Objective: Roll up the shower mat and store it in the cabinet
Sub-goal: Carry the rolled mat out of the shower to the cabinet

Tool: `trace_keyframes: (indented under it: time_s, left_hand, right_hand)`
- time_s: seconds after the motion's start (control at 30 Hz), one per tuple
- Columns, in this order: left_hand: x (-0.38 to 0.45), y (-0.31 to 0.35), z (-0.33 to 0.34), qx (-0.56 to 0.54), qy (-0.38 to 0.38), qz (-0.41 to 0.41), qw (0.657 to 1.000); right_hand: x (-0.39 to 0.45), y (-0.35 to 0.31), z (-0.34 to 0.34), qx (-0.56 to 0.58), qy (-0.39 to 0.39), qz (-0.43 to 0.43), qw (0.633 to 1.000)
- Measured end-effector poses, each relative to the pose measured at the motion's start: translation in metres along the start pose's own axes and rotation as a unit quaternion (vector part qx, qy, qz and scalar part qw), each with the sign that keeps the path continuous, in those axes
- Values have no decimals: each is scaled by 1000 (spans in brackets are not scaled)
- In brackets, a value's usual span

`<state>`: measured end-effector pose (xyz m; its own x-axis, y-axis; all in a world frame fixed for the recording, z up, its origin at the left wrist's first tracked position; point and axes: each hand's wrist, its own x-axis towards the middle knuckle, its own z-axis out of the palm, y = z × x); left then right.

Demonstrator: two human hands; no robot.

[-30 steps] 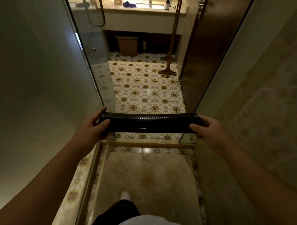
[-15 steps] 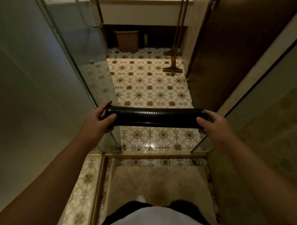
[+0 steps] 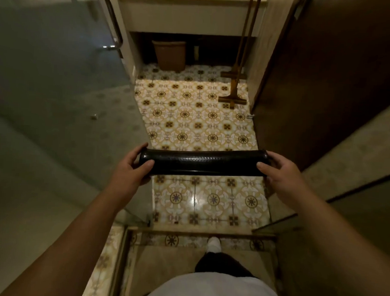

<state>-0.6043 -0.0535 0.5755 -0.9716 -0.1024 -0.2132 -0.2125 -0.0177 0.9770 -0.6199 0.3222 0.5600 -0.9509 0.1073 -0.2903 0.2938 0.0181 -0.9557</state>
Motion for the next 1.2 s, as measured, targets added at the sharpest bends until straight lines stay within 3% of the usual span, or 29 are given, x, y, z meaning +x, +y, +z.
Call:
trace_keyframes:
  time_s: [0.3,0.83,1.2]
  left_hand:
    - [104,31,44,5,29,-4,1000]
    - [371,62,57,14,-34,-1,999]
    - [504,87,56,0,-4,-40,999]
  right_hand:
    - [117,-51,-14,10,-35,1,999]
    - [339,-99,27,52,18,30,998]
    - [456,-134,55,39,28,39,998]
